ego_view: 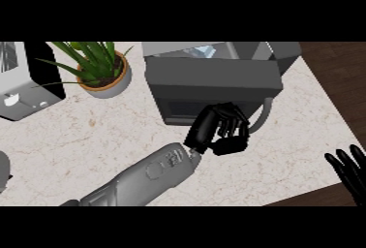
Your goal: Pick up the milk, place it into the microwave and close the microwave
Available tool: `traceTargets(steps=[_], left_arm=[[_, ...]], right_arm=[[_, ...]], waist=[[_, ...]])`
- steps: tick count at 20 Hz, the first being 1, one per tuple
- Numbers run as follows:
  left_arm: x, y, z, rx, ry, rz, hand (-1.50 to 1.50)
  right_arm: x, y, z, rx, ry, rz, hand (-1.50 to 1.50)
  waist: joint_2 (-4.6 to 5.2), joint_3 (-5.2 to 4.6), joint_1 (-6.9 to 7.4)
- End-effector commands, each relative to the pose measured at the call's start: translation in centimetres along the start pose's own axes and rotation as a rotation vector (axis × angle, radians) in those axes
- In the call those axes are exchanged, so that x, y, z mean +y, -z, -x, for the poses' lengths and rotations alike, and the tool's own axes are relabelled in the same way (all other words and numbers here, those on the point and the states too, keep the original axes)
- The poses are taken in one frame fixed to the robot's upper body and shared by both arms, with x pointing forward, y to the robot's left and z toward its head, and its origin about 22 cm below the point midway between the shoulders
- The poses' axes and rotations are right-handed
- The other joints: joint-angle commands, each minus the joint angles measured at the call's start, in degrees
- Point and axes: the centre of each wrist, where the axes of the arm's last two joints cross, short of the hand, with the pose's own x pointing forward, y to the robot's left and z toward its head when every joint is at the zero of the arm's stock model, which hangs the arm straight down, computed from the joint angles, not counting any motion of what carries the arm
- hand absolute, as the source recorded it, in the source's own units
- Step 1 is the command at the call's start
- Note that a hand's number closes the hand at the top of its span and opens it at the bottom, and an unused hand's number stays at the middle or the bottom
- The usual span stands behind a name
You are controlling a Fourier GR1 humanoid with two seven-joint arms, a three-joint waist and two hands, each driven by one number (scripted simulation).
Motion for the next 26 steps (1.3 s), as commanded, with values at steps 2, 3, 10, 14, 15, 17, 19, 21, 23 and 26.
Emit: traceTargets(steps=[2,3,10,14,15,17,19,21,23,26], left_arm=[[1.6,2.8,-1.5,-0.006,-0.05,-0.074,1.5],[1.7,2.9,-1.2,0.0,-0.039,-0.083,1.5],[3.2,4.4,-1.1,0.002,-0.08,-0.133,1.5],[3.6,4.9,-1.3,0.014,-0.13,-0.149,1.5],[3.5,4.4,-0.8,0.024,-0.15,-0.141,1.5],[3.7,4.6,-0.8,0.038,-0.16,-0.161,1.5],[3.9,4.5,-0.5,0.056,-0.193,-0.186,1.5],[4.2,4.6,-0.5,0.056,-0.201,-0.226,1.5],[4.1,4.5,0.0,0.05,-0.161,-0.232,1.5],[4.0,4.5,-0.3,-0.002,-0.172,-0.262,1.5]], right_arm=[[0.0,-0.1,-0.8,0.011,0.005,-0.004,-1.5],[0.0,0.3,-1.1,-0.008,-0.002,0.008,-1.5],[-0.3,1.1,-1.9,-0.019,-0.007,0.004,-1.5],[-0.3,1.0,-2.2,-0.025,-0.001,-0.006,-1.5],[-0.5,1.4,-2.3,-0.029,-0.005,-0.012,-1.5],[-0.3,1.6,-2.5,-0.036,0.0,-0.021,-1.5],[-0.5,1.9,-2.6,-0.041,0.002,-0.019,-1.5],[-0.6,1.8,-2.9,-0.045,0.002,-0.02,-1.5],[-0.5,1.9,-3.1,-0.044,0.004,-0.034,-1.5],[-0.5,2.3,-3.1,-0.047,0.015,-0.066,-1.5]], waist=[[0.24,0.05,-1.33],[0.46,0.04,-1.65],[1.11,0.08,-1.66],[1.35,0.16,-3.0],[1.65,0.11,-2.63],[1.69,0.13,-2.99],[2.02,0.13,-2.79],[1.96,0.16,-3.2],[1.81,0.21,-3.41],[2.05,0.18,-2.94]])
